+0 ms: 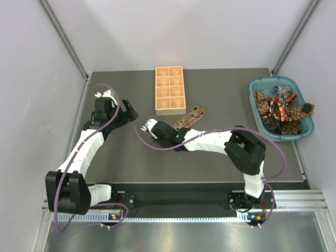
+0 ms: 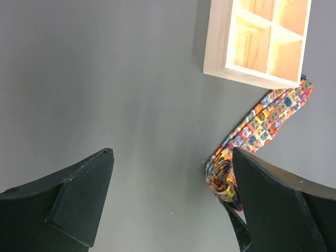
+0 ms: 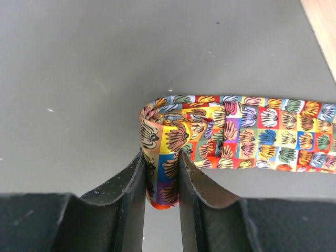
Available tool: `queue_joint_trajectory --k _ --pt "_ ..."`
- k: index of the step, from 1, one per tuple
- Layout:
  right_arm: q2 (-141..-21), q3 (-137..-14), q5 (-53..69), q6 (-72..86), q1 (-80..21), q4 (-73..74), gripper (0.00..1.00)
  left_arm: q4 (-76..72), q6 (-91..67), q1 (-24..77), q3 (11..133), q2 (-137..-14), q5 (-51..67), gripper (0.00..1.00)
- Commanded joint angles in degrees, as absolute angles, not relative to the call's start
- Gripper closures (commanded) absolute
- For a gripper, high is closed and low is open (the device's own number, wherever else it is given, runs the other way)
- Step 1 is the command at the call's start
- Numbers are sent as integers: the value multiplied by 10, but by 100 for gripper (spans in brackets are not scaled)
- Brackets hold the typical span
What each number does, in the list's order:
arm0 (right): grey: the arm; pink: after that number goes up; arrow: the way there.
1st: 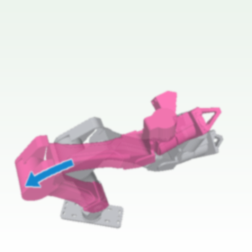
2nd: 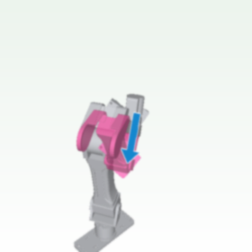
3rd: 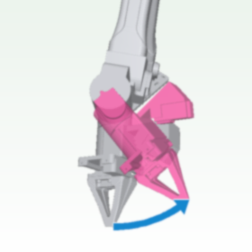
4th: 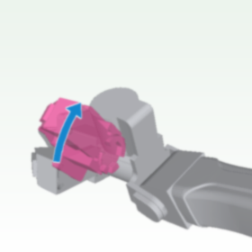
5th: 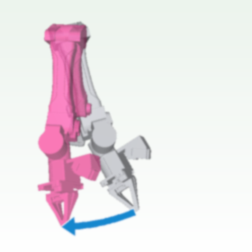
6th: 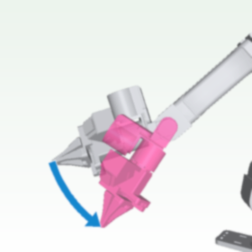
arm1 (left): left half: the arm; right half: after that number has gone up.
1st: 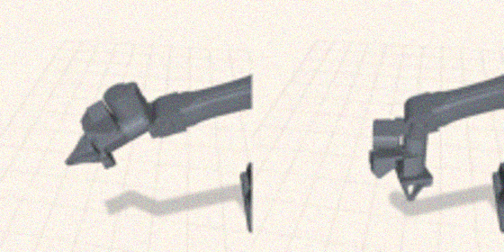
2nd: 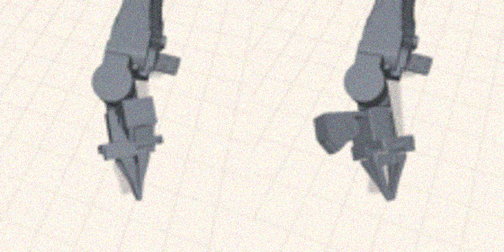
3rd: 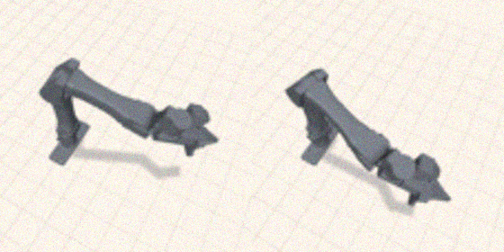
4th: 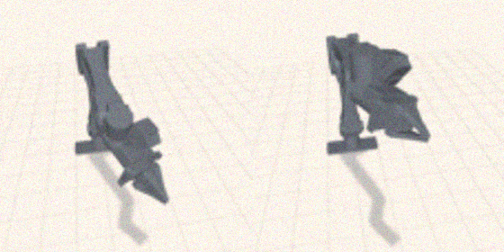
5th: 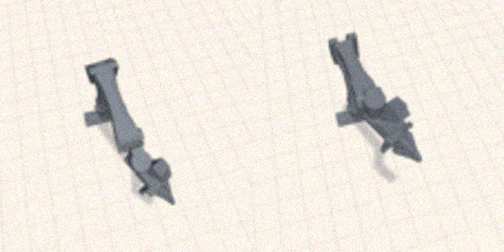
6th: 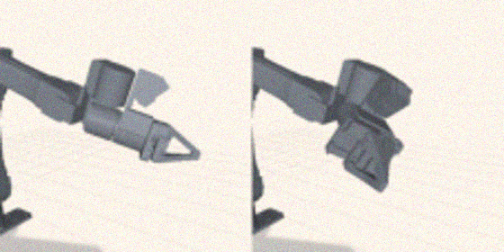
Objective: Roll the ties
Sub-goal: Roll the tie
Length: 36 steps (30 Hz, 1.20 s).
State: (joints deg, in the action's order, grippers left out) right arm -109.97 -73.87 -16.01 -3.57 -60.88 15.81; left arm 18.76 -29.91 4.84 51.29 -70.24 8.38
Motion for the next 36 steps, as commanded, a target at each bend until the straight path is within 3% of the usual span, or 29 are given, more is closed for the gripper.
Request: queue_joint_trajectory --k 1,6,16,22,29,36 --pt "-1088 -733 -70 -13 -605 156 86 129 -310 45 492 -683 105 1" --pt "-1078 -701 -2 -4 -566 120 86 113 -301 45 462 -679 126 1" --pt "-1088 -668 269 65 -457 60 84 82 -292 47 421 -673 157 1" --pt "-1131 -674 395 102 -398 36 84 60 -260 124 408 -661 107 1" --pt "-1174 -679 464 125 -355 4 85 19 -192 239 402 -685 89 4" --pt "-1205 -687 497 141 -330 -12 88 -49 -131 288 384 -713 70 4"
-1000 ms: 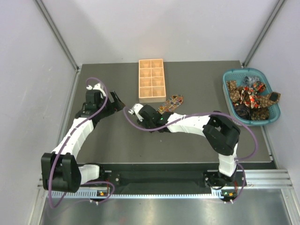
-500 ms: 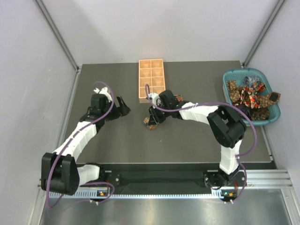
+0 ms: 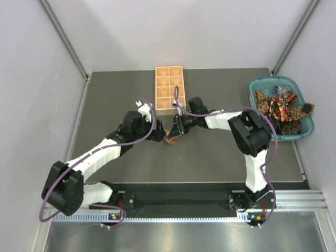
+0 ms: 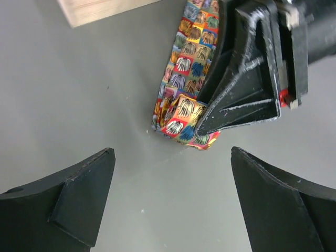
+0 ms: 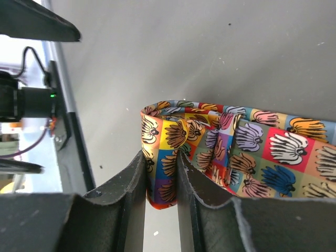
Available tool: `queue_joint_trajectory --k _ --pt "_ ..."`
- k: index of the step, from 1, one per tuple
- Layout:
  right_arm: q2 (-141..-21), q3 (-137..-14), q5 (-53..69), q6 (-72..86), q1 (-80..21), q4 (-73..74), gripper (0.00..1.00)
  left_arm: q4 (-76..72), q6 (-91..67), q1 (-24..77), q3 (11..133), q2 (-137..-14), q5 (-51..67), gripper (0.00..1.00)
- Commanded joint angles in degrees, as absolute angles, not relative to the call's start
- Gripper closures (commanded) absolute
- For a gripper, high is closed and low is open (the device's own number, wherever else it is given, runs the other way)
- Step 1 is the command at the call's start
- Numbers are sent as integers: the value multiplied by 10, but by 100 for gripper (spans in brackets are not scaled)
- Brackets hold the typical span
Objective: Roll the ties
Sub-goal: Roll the tie
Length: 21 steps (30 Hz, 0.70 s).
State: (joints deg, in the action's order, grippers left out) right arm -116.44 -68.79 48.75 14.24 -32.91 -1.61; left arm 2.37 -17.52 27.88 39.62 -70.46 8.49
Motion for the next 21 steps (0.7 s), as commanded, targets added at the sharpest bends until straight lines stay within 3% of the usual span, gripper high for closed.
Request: queue_joint_trajectory --k 1,13,21 --pt "-1210 -689 497 142 -325 -11 89 -61 -118 292 379 -716 74 4" --pt "-1230 -710 440 122 -308 33 100 -199 -5 303 354 -765 125 4" --pt "-1224 -714 384 105 -301 61 100 -203 36 316 375 -838 182 9"
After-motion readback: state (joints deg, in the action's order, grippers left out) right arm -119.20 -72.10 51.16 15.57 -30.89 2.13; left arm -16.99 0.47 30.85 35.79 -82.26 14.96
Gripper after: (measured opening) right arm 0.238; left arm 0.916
